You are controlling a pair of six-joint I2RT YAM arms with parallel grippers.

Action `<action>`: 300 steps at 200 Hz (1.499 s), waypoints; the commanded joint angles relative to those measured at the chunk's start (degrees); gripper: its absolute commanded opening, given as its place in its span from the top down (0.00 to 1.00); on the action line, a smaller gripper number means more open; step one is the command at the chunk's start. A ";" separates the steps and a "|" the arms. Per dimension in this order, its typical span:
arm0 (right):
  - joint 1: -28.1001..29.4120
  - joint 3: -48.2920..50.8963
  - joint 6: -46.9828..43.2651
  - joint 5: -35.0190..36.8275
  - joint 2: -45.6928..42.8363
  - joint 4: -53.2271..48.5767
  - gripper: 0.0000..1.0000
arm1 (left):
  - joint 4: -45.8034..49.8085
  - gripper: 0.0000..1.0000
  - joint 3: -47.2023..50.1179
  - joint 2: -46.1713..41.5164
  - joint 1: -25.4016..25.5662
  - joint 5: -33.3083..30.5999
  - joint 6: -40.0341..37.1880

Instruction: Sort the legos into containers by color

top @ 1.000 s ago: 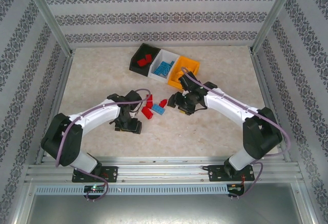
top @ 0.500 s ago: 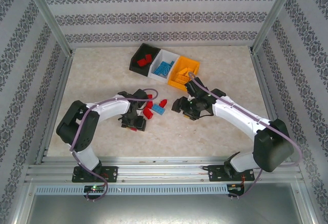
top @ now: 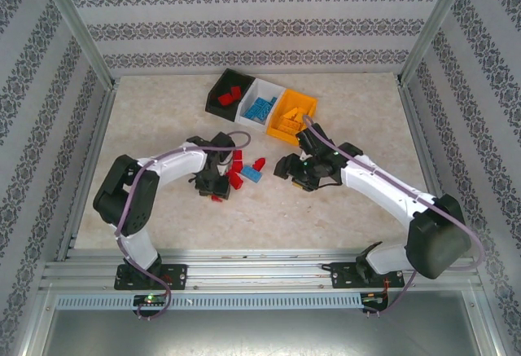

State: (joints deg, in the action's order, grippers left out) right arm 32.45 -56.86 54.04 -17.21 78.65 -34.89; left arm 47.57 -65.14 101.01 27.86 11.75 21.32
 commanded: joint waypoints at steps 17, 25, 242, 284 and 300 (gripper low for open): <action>-0.47 4.48 1.97 0.44 -5.38 -0.62 0.39 | -4.75 0.66 -10.14 0.39 -9.60 14.33 7.55; -0.45 5.56 2.78 0.34 -6.58 -0.51 0.39 | -7.24 0.66 -12.34 1.81 -11.42 17.64 10.77; 4.11 13.58 10.14 5.47 -14.99 1.50 0.36 | -27.09 0.36 -72.05 46.01 -21.35 27.49 52.53; 3.25 11.93 8.22 6.86 -13.81 0.22 0.36 | -9.68 0.35 -72.09 39.07 -19.80 26.99 32.92; 1.52 12.47 8.62 6.78 -14.18 -0.89 0.36 | 1.38 0.35 -71.79 35.66 -17.68 23.81 20.65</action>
State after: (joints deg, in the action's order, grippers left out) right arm 35.77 -43.48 63.68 -12.38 64.97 -34.00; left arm 30.81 -135.41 145.43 7.20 38.26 61.71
